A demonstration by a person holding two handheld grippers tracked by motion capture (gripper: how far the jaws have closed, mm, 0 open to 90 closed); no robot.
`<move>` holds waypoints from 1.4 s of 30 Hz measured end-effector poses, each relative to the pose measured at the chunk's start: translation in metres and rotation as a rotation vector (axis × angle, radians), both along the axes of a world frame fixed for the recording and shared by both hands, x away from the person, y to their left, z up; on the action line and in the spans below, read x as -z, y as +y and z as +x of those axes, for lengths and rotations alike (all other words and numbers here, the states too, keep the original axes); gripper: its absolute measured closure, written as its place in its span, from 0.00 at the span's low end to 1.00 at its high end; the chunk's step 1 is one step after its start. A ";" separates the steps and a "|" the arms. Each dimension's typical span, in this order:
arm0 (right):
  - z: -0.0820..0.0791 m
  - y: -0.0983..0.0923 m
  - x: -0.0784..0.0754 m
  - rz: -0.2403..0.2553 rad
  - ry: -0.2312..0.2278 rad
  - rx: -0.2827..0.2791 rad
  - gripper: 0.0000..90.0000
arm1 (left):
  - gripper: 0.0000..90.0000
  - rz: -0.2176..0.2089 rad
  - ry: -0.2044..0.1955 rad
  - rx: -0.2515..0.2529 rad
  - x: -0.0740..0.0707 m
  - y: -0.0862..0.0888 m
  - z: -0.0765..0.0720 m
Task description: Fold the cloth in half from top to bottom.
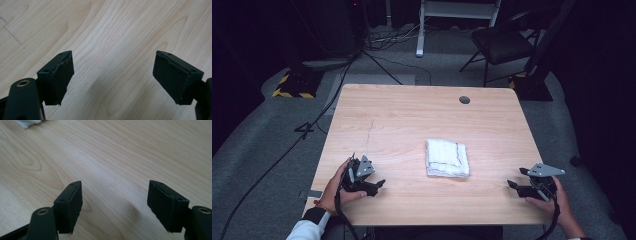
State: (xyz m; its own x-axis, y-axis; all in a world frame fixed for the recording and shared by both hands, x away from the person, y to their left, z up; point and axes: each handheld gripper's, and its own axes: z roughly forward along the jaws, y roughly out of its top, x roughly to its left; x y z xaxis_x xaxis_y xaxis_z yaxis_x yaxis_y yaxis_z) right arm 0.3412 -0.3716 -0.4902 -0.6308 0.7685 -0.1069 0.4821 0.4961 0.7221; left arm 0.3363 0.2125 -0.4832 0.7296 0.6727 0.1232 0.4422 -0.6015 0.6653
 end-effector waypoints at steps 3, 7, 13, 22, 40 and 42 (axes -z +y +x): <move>-0.001 -0.006 0.004 0.026 0.013 0.018 0.32 | 0.19 0.006 0.012 -0.024 0.003 0.010 -0.002; -0.001 -0.013 0.010 0.054 0.023 0.042 0.30 | 0.20 -0.025 0.053 -0.056 0.011 0.027 -0.004; 0.000 -0.020 0.013 0.094 0.037 0.086 0.25 | 0.21 -0.099 0.086 -0.086 0.018 0.046 -0.006; 0.001 -0.020 0.013 0.099 0.042 0.089 0.25 | 0.19 -0.117 0.076 -0.091 0.021 0.048 -0.007; 0.001 -0.020 0.013 0.098 0.041 0.096 0.25 | 0.18 -0.117 0.077 -0.097 0.021 0.048 -0.007; 0.001 -0.020 0.013 0.098 0.041 0.096 0.25 | 0.18 -0.116 0.076 -0.097 0.021 0.048 -0.007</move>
State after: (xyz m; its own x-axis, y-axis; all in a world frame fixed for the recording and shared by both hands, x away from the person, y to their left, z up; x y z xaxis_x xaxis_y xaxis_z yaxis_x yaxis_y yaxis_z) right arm 0.3421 -0.3913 -0.5033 -0.5562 0.8310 -0.0040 0.5542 0.3745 0.7434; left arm 0.3291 0.2603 -0.5040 0.6648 0.7469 -0.0129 0.5462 -0.4742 0.6904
